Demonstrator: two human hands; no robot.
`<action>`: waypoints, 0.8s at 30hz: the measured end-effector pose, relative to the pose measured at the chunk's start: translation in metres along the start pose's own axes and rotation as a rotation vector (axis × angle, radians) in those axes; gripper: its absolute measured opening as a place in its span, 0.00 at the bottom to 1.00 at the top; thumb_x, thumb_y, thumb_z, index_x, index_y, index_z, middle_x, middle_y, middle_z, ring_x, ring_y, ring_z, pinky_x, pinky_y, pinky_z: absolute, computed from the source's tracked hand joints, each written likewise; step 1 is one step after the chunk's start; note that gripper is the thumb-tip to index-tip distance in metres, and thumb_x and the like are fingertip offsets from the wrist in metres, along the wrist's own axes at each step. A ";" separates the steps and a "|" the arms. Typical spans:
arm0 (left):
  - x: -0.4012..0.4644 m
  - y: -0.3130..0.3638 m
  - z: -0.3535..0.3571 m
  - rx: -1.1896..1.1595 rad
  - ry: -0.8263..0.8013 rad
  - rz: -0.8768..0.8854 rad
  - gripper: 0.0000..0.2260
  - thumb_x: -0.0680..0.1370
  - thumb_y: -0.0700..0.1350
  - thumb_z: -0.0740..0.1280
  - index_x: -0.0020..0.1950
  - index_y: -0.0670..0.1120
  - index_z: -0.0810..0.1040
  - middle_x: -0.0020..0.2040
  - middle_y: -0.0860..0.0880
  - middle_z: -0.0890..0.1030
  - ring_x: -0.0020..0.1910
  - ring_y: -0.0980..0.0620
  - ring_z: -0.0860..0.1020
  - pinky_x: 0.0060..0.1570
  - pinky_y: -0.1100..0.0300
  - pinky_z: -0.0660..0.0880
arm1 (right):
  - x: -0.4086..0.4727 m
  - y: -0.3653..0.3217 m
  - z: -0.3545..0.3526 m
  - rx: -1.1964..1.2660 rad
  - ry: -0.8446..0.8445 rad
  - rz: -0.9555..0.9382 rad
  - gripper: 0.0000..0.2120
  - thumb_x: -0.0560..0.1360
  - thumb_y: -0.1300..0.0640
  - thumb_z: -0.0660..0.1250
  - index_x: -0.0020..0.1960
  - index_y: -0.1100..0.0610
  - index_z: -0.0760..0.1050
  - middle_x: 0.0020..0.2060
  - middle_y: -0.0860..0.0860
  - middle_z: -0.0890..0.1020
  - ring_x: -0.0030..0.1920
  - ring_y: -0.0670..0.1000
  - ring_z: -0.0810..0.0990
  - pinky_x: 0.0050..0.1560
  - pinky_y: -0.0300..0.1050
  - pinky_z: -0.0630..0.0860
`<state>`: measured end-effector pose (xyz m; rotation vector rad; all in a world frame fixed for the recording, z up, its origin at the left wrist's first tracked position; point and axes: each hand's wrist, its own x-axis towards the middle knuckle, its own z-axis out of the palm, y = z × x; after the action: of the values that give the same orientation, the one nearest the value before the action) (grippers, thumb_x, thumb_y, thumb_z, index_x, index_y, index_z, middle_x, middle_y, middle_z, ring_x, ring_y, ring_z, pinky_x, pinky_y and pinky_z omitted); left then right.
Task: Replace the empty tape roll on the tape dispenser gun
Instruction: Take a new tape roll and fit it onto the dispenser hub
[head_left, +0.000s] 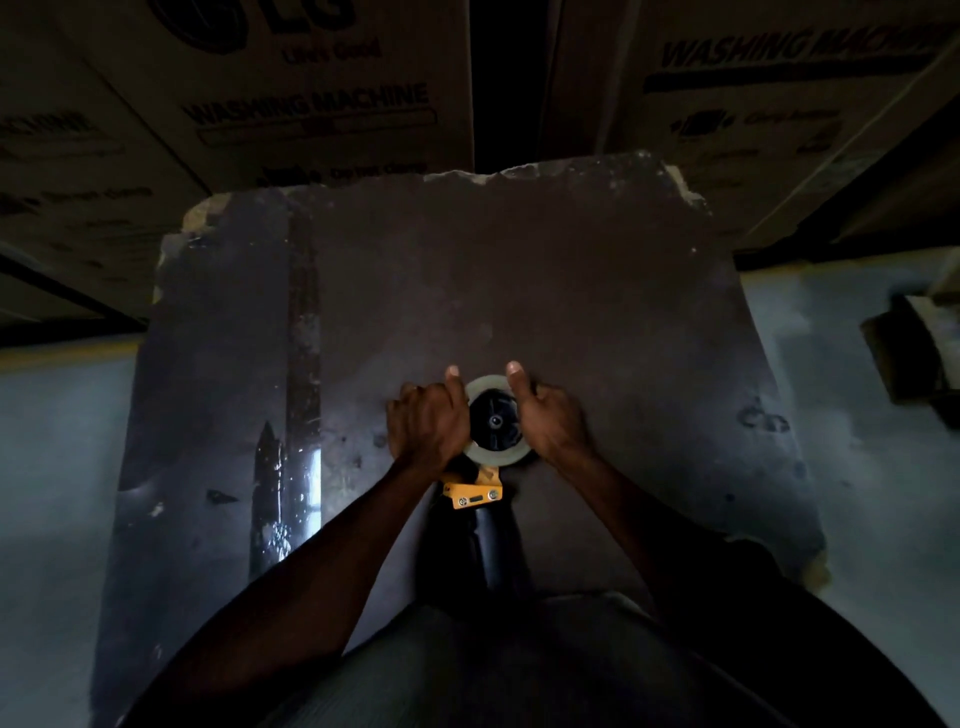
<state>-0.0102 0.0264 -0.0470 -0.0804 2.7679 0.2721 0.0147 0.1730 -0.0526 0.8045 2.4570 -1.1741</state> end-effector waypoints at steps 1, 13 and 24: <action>0.000 0.001 0.001 0.006 0.001 -0.009 0.25 0.83 0.53 0.45 0.60 0.44 0.78 0.54 0.41 0.83 0.60 0.39 0.73 0.58 0.45 0.66 | 0.001 0.002 0.001 -0.001 0.003 0.005 0.45 0.72 0.23 0.43 0.49 0.57 0.83 0.49 0.61 0.86 0.55 0.61 0.82 0.58 0.54 0.77; 0.004 -0.016 0.002 -0.231 0.110 0.199 0.31 0.80 0.62 0.42 0.46 0.48 0.80 0.44 0.44 0.84 0.51 0.38 0.79 0.55 0.46 0.74 | -0.004 0.006 -0.007 -0.114 -0.071 -0.058 0.33 0.78 0.31 0.46 0.58 0.51 0.81 0.59 0.59 0.83 0.61 0.61 0.79 0.63 0.53 0.74; -0.002 -0.061 -0.023 -0.247 -0.262 0.506 0.44 0.59 0.74 0.62 0.74 0.66 0.57 0.68 0.66 0.66 0.70 0.49 0.57 0.71 0.45 0.56 | -0.010 0.040 -0.047 0.210 -0.604 -0.314 0.44 0.70 0.70 0.76 0.79 0.58 0.57 0.68 0.54 0.75 0.58 0.38 0.81 0.54 0.33 0.77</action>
<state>-0.0110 -0.0377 -0.0357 0.5592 2.4383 0.6976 0.0456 0.2269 -0.0432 0.0687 2.0109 -1.5294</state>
